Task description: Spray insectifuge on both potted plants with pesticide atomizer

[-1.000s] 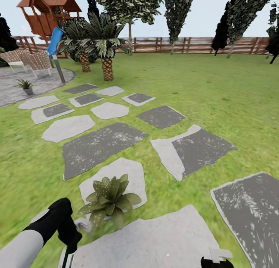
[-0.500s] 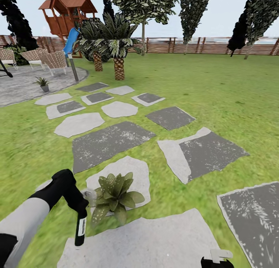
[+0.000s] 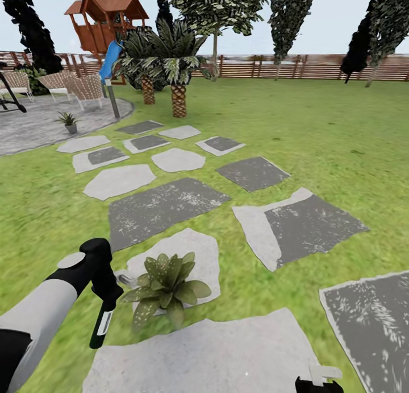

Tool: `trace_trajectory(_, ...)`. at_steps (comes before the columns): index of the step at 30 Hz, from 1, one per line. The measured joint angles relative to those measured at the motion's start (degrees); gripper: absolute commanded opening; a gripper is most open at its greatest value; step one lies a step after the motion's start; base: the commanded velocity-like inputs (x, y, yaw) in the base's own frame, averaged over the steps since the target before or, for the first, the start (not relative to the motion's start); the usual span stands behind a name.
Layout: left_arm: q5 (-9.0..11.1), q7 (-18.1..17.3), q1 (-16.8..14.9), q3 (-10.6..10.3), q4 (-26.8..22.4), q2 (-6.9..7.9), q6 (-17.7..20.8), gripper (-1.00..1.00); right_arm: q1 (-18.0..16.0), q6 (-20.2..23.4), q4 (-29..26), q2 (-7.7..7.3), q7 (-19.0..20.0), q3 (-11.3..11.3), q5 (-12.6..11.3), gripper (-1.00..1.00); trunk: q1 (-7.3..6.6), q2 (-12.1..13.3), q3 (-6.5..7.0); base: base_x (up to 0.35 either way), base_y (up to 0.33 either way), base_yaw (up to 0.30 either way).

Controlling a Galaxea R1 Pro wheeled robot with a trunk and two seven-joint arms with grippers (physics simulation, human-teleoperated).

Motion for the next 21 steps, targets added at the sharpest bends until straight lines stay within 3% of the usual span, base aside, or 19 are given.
trace_trajectory(6,-0.04,0.00,0.11,0.01,-0.44,-0.04,0.01,-1.00,0.00,0.00,0.00,0.10,0.00,0.00,0.00,1.00,0.00,0.00,0.00,0.000,-0.269,0.264)
trace_trajectory(17,-0.04,0.01,0.27,0.07,-0.44,-0.10,0.11,-1.00,0.01,0.00,-0.03,0.02,-0.01,0.00,-0.01,1.00,0.00,0.00,0.00,0.000,-0.272,0.029)
trace_trajectory(21,-0.04,0.00,0.56,0.16,-0.34,-0.05,0.12,-1.00,0.00,0.00,-0.01,0.09,0.00,0.00,0.00,1.00,0.00,0.00,0.00,0.000,-0.273,0.222)
